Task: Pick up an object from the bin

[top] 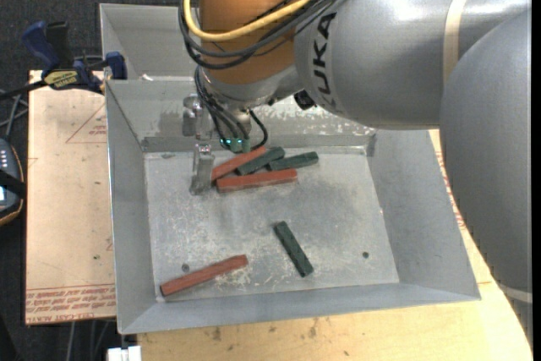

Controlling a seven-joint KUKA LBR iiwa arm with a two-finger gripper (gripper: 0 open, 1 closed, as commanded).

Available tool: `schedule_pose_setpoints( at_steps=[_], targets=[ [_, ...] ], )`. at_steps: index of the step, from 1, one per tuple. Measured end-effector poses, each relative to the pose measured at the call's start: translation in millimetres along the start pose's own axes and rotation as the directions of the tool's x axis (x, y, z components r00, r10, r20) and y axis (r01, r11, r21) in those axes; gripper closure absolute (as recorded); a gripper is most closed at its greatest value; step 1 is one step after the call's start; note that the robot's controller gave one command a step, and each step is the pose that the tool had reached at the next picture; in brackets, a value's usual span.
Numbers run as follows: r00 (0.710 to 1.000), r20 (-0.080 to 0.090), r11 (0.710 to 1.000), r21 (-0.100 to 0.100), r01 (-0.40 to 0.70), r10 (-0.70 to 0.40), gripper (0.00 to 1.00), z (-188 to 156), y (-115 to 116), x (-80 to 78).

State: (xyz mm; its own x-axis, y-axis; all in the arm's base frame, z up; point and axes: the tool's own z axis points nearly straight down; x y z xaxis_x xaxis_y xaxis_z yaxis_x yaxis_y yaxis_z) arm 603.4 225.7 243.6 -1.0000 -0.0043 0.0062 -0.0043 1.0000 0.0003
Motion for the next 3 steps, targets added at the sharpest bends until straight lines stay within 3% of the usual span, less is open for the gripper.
schedule_pose_setpoints(
  at_steps=[1,2,3],
  targets=[
    [1.0,0.008,1.0,-0.001,-0.003,0.003,0.0,-5,-1,-1.8],
    [1.0,0.01,1.0,-0.003,-0.017,0.018,0.0,38,-54,8.4],
    [1.0,0.01,1.0,0.004,-0.01,0.01,0.0,91,-64,26.0]
  ],
)
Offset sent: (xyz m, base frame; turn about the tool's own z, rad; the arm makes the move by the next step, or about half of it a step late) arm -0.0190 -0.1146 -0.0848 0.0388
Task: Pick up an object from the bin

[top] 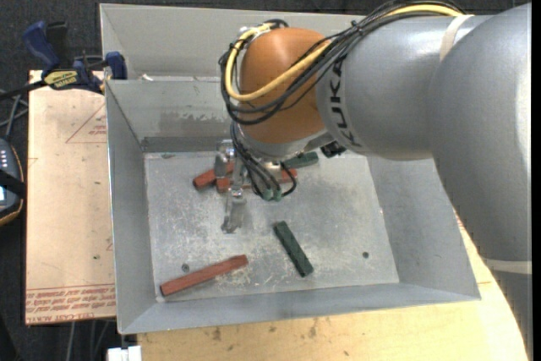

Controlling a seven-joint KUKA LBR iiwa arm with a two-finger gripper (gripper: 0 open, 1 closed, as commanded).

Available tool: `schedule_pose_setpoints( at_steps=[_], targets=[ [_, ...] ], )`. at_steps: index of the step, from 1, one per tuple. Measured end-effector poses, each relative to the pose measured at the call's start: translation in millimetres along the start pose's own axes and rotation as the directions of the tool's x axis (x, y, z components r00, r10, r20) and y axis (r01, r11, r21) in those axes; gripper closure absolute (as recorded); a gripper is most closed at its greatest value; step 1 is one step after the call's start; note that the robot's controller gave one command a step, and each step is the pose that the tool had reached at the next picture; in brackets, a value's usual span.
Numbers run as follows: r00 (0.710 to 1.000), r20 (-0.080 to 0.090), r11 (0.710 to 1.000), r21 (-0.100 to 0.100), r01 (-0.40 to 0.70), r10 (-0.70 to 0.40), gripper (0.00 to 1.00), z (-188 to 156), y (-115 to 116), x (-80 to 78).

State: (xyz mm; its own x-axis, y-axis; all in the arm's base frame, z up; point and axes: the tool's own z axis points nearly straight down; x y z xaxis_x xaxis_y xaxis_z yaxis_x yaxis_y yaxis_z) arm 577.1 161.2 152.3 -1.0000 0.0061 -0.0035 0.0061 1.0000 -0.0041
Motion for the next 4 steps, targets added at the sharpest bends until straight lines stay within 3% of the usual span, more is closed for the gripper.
schedule_pose_setpoints(
  at_steps=[1,2,3,4],
  targets=[
    [0.992,-0.003,0.992,-0.009,0.123,-0.123,0.0,33,9,-1.3],
    [0.965,0.004,0.965,-0.006,0.264,-0.264,0.0,64,-7,-55.4],
    [0.973,-0.001,0.973,-0.007,0.233,-0.233,1.0,58,-52,-62.5],
    [0.973,-0.001,0.973,-0.007,0.232,-0.232,0.0,58,-52,-62.5]
  ],
)
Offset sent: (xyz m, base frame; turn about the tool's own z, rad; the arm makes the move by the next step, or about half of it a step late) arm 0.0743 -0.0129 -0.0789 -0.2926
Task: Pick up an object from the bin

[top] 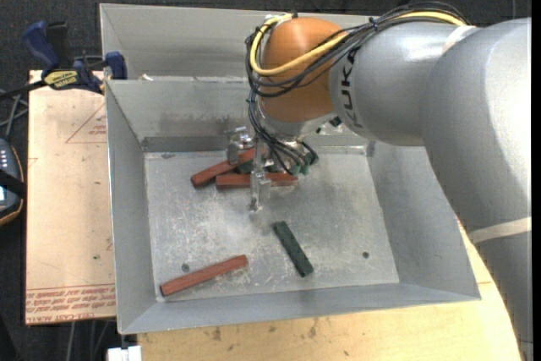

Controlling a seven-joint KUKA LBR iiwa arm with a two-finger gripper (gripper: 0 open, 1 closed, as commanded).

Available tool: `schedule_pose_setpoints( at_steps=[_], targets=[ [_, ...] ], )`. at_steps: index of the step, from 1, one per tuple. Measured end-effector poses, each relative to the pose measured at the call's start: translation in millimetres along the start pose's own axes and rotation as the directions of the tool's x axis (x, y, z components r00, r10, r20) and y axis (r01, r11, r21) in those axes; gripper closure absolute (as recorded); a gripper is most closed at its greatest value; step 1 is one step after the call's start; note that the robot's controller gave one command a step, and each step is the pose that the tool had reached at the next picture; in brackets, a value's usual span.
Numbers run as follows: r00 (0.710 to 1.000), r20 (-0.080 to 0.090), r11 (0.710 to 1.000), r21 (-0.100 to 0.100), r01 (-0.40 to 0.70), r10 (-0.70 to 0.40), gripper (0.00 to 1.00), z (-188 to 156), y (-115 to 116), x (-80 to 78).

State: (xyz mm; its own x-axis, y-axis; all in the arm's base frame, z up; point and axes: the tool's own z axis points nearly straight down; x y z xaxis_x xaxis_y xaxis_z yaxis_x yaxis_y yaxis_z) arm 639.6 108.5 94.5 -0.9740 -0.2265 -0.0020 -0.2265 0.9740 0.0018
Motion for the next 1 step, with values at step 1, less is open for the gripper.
schedule_pose_setpoints(
  at_steps=[1],
  targets=[
    [1.0,0.0,1.0,0.0,0.0,0.0,1.0,0.1,-0.1,0.0]
  ],
)
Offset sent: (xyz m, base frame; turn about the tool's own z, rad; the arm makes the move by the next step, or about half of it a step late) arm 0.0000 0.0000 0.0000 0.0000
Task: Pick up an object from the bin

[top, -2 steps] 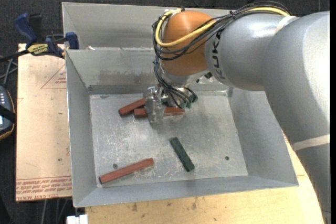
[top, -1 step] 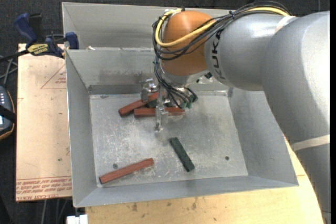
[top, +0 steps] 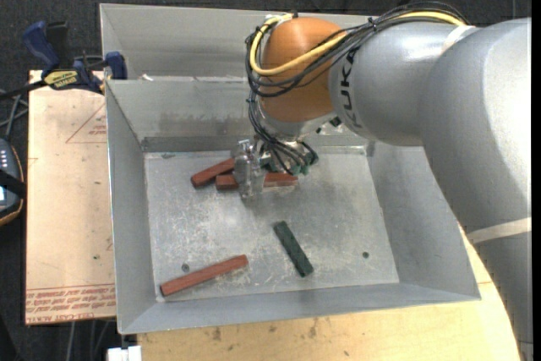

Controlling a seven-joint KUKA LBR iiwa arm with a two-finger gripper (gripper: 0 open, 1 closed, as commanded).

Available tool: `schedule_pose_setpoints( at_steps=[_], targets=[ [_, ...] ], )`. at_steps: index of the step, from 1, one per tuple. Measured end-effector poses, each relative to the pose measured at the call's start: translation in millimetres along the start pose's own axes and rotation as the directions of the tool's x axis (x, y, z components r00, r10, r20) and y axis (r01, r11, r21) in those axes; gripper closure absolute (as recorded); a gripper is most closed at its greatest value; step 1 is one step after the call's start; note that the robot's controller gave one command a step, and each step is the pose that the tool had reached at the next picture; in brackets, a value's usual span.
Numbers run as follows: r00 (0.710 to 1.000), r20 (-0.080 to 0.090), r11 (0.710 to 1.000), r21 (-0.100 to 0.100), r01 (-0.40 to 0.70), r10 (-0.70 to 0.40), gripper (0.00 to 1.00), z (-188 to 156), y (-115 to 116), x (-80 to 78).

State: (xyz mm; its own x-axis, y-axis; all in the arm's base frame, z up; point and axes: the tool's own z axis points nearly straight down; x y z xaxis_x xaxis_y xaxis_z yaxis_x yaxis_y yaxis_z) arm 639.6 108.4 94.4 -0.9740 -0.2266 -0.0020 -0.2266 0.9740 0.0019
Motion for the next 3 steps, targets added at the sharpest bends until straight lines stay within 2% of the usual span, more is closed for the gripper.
schedule_pose_setpoints(
  at_steps=[1,2,3],
  targets=[
    [1.0,0.0,1.0,0.0,0.0,0.0,0.0,0.0,0.0,0.0],
    [1.0,0.0,1.0,0.0,0.0,0.0,1.0,0.1,0.0,0.0],
    [1.0,0.0,1.0,0.0,0.0,0.0,0.0,0.1,-0.1,0.0]
  ],
)
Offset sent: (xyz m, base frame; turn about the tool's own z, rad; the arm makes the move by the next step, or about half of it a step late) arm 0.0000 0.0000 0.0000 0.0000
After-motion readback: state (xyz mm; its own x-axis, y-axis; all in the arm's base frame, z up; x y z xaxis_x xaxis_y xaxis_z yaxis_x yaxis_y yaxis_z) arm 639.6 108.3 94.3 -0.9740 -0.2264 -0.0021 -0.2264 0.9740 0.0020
